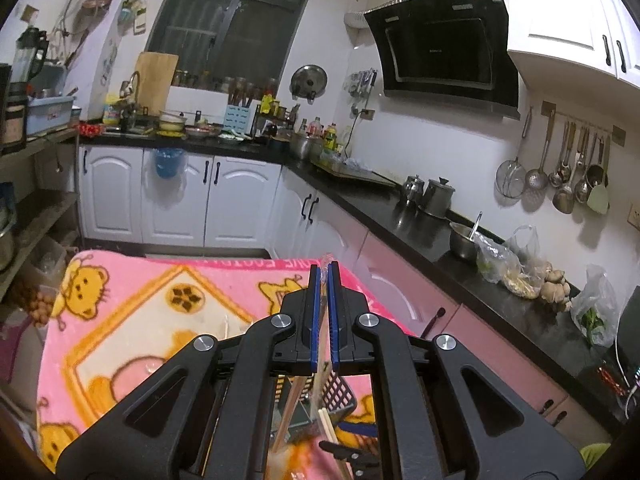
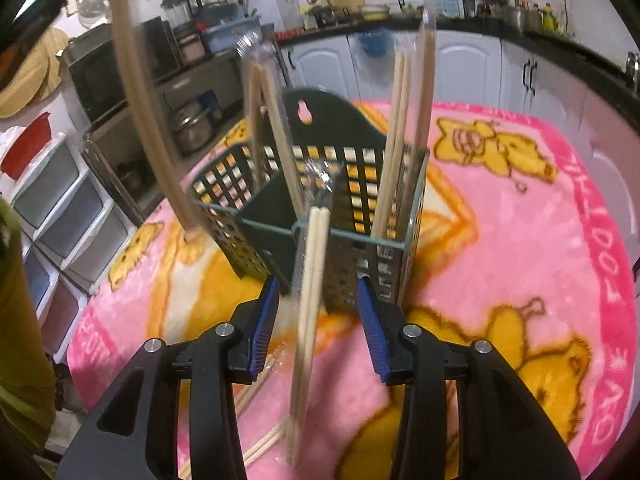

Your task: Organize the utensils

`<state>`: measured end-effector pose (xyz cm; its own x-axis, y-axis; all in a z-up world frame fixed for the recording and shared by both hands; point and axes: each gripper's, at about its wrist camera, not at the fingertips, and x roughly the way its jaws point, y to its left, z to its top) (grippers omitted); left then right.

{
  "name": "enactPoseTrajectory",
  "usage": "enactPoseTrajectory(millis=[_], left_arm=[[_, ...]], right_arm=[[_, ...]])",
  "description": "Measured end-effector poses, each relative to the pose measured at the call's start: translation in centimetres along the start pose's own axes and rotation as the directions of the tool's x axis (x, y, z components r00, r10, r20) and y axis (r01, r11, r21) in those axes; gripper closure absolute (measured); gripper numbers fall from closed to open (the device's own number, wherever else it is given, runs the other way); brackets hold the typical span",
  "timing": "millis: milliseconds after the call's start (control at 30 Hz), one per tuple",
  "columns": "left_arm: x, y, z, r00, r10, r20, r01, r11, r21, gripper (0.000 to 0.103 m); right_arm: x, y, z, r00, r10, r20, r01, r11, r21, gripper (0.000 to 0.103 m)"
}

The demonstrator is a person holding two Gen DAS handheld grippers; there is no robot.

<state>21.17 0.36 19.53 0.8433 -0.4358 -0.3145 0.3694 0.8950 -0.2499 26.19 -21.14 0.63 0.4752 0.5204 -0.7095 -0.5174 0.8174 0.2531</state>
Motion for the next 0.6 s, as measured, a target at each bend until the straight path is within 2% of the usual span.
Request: enactPoseTrajectory(millis=[67,133,200,300,467,600], left_arm=[[-0.1,0.2,0.3,1.000,0.004,0.006,-0.004,1.000,0.002,0.101],[-0.1,0.5,0.7,1.000,0.014,0.013,-0.014,1.000,0.002,0.101],[0.0,0.8,1.1,1.000,0.025,0.018,-0.025,1.000,0.004,0.101],[0.3,1.1,1.7,0.999,0.038,0.026,-0.039,0.999,0.009,0.101],[0.8,1.9,2.6,0.998,0.061,0.035,-0.061,0.998,0.002,0.101],[1.2,2.5,3.0,0.997,0.071,0.042,-0.071,0.997,-0.007,0.101]], right_arm=[[0.5,-0.1,-0.1,1.000,0.007,-0.010,-0.007,1.000,0.008,0.064],[0.7,-0.2,-0.1,1.000,0.016,-0.014,-0.015,1.000,0.013,0.069],[0.9,-0.1,0.0,0.999,0.035,-0.021,-0.034,0.999,0.012,0.086],[0.5,0.4,0.4,0.998,0.063,-0.016,-0.063,0.998,0.001,0.096],[-2.2,1.6,1.9,0.993,0.110,0.047,-0.109,0.994,-0.021,0.097],[-5.5,2.6,4.3,0.980,0.121,0.160,-0.115,0.992,-0.049,0.097]])
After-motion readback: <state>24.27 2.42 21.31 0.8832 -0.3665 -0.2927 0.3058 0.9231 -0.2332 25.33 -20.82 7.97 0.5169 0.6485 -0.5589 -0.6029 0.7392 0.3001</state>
